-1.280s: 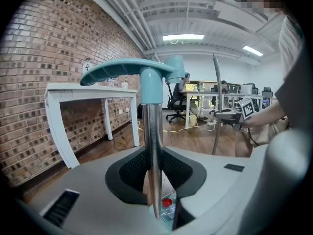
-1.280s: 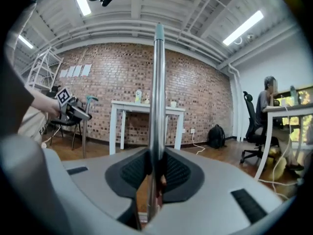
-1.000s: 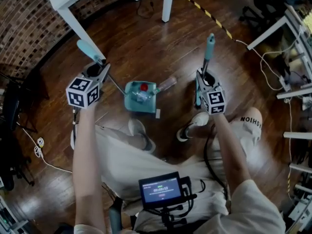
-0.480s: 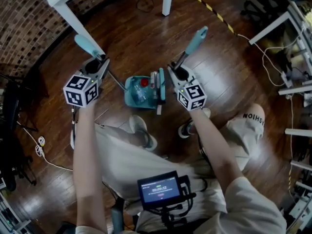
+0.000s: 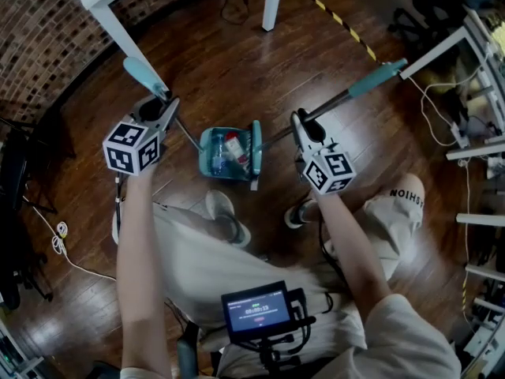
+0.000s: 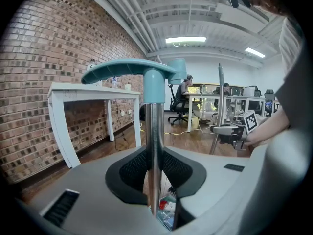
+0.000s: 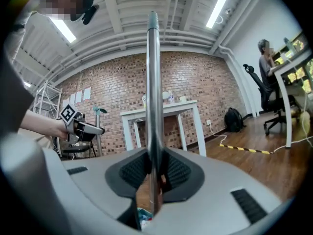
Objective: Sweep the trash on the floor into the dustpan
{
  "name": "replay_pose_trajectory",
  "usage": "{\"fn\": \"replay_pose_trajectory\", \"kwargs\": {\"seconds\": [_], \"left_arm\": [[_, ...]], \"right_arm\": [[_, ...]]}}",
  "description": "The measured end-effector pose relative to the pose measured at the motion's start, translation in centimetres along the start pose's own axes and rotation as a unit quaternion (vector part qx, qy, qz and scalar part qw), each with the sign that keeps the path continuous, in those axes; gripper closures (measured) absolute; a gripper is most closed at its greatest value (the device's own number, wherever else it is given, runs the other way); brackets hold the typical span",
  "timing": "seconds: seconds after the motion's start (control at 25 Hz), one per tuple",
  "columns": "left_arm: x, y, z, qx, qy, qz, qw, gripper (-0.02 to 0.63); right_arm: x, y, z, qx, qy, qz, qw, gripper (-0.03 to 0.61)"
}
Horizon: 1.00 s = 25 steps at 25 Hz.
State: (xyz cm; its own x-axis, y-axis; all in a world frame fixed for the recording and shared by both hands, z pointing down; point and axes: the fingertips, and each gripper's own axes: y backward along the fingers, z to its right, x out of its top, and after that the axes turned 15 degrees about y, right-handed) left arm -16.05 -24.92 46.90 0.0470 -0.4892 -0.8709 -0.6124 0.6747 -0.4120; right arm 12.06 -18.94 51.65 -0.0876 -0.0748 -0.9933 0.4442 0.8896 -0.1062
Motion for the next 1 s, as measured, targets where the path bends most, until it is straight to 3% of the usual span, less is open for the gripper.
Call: {"fn": "replay_pose_trajectory", "kwargs": {"seconds": [0.2, 0.36, 0.52, 0.8, 1.0], "left_arm": [[-0.5, 0.4, -0.1, -0.016, -0.02, -0.023, 0.9994, 0.54], [-0.4, 1.1, -1.0, -0.035, -0.035, -0.038, 0.998, 0.54], [-0.2, 2.7, -2.0, -0.056, -0.026, -0.032, 0.9976, 0.54], [-1.0, 3.8, -2.6, -0.075, -0.013, -0.045, 0.9961, 0.54], [-1.6, 3.1, -1.3, -0.102, -0.025, -0.061, 0.9927, 0.54]], "right_arm": [[-0.8, 4.4, -0.2, -0.011, 0.034, -0.029, 0.999, 0.497], [-3.3, 7.1, -3.3, 0.002, 0.085, -0.07, 0.994, 0.497], [-5.2, 7.6, -8.2, 0.019, 0.127, -0.093, 0.987, 0.495], [-5.5, 3.4, -16.4, 0.032, 0.094, -0.094, 0.991, 0.491], [-1.6, -1.2, -15.7, 0.033, 0.058, -0.028, 0.997, 0.492]]}}
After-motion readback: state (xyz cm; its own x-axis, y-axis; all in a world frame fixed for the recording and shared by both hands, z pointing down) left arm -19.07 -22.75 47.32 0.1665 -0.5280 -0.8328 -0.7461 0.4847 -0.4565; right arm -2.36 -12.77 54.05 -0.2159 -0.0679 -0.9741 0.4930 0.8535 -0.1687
